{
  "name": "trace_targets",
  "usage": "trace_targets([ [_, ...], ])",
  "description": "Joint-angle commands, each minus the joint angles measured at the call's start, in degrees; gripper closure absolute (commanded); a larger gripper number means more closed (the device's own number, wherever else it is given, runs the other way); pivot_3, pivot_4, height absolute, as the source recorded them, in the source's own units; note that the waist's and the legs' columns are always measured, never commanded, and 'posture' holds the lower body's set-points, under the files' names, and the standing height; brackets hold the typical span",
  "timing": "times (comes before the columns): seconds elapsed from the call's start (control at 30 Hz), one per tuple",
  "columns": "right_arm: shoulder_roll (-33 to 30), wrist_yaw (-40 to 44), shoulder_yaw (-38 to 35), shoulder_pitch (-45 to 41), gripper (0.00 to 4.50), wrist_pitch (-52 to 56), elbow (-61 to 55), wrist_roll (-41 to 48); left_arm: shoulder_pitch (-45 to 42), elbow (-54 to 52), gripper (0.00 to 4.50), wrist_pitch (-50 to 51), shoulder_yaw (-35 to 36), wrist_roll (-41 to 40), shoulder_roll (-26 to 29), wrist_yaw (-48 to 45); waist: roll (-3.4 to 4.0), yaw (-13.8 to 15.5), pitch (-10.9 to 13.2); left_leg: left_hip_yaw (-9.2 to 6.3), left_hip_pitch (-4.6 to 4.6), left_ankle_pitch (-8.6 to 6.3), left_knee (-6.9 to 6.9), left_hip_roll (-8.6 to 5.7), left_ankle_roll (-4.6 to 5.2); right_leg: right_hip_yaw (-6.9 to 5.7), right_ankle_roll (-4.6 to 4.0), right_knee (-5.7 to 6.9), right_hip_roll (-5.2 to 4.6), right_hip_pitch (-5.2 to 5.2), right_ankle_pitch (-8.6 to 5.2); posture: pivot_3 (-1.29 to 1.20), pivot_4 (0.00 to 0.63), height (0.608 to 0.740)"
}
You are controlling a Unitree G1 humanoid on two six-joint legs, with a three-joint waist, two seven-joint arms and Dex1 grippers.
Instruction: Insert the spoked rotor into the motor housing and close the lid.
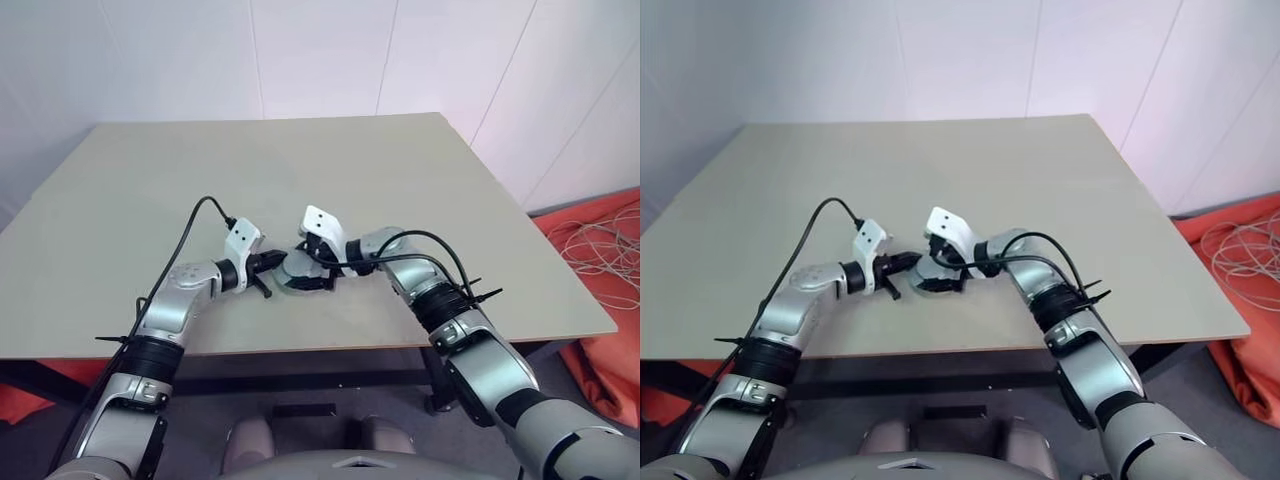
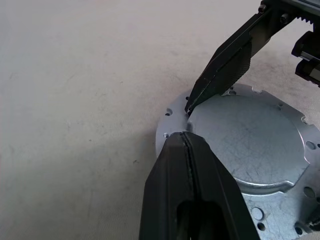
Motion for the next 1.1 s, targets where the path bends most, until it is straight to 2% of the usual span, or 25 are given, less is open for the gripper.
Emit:
trace_targets([
  [0.03,-2.63,0.14,-3.02,-0.78,0.02,2.21,-4.83,1.71,-0.37,-0.21,4.50,0.80,-0.67,0.30,-0.06,-0.60,0.00,0.19,0.00,0.00,-0.05,0.00,0.00,-0.01,0.00,0.00,0.00,0.00,0.00,-0.04,0.00,0.00,0.000,0.740],
  [0.1,-4.09,0.11,-3.54,-0.78,0.02,2.83,-6.44,2.07,-0.39,-0.25,4.50,0.83,-0.67,0.35,-0.11,-0.72,-0.01,0.32,0.01,0.01,-0.11,0.00,0.00,-0.03,0.01,0.00,0.00,-0.01,0.00,-0.09,0.00,0.00,0.000,0.740],
  [0.17,-5.64,-0.11,-7.88,-1.01,0.02,7.03,-9.06,5.94,-0.41,-0.26,4.50,0.90,-0.72,0.36,-0.11,-0.95,0.01,0.39,0.01,0.01,-0.10,0.00,-0.01,-0.02,0.01,0.00,0.00,0.00,0.00,-0.10,0.00,0.00,0.000,0.740],
  [0.27,-6.22,-4.66,-16.98,-1.14,0.02,15.30,-9.84,12.04,-0.48,-0.39,4.50,1.07,-0.85,0.40,-0.06,-1.23,0.01,0.69,0.01,0.03,-0.11,0.00,-0.03,-0.02,0.01,0.00,0.00,0.00,0.00,-0.12,0.00,0.00,0.000,0.740],
  [0.37,-6.67,-10.78,-20.50,0.02,0.02,23.42,-8.47,12.81,-0.62,-0.32,4.50,0.93,-0.97,0.52,-0.14,-1.29,0.00,1.08,0.00,0.04,-0.08,0.00,-0.02,-0.04,0.01,0.00,0.00,-0.01,0.00,-0.10,0.00,0.00,0.000,0.740],
  [0.47,-5.20,-13.94,-26.71,0.64,0.02,46.28,-10.20,19.57,-0.66,-0.42,4.50,0.89,-1.04,0.56,-0.27,-1.31,0.03,1.23,0.00,0.08,-0.07,0.01,-0.05,-0.02,0.00,0.00,0.00,0.00,0.01,-0.11,0.00,0.00,0.000,0.740],
  [0.53,-1.92,-18.28,-35.46,-0.83,0.02,58.53,-9.32,23.68,-0.63,-0.50,4.50,0.92,-1.08,0.57,-0.25,-1.39,0.12,1.26,-0.01,0.08,-0.10,0.01,-0.05,-0.02,0.00,-0.01,0.00,0.00,0.01,-0.14,0.00,0.00,0.000,0.740],
  [0.63,2.96,-23.44,-48.05,-3.25,0.02,70.55,-8.25,25.93,-0.45,-0.75,4.50,0.98,-1.04,0.52,-0.15,-1.50,0.20,1.43,-0.02,0.08,-0.12,0.03,-0.05,-0.02,-0.03,-0.01,0.00,0.01,0.01,-0.21,0.00,0.00,0.000,0.740],
  [0.77,6.06,-29.35,-53.21,-3.17,0.02,73.11,-5.87,28.49,-0.56,-0.71,4.50,1.02,-1.05,0.49,-0.11,-1.56,0.22,1.79,-0.05,0.08,-0.07,0.06,-0.05,-0.03,-0.09,-0.01,0.01,0.00,0.00,-0.20,0.00,0.00,0.000,0.740],
  [1.1,9.16,-36.78,-53.12,-0.59,0.02,73.11,-5.42,29.88,-0.19,-1.39,4.50,1.33,-0.85,0.40,0.09,-1.48,0.31,1.86,-0.10,0.08,-0.06,0.22,-0.19,-0.04,-0.37,-0.01,0.03,-0.04,0.00,-0.32,-0.01,0.00,0.000,0.740],
])
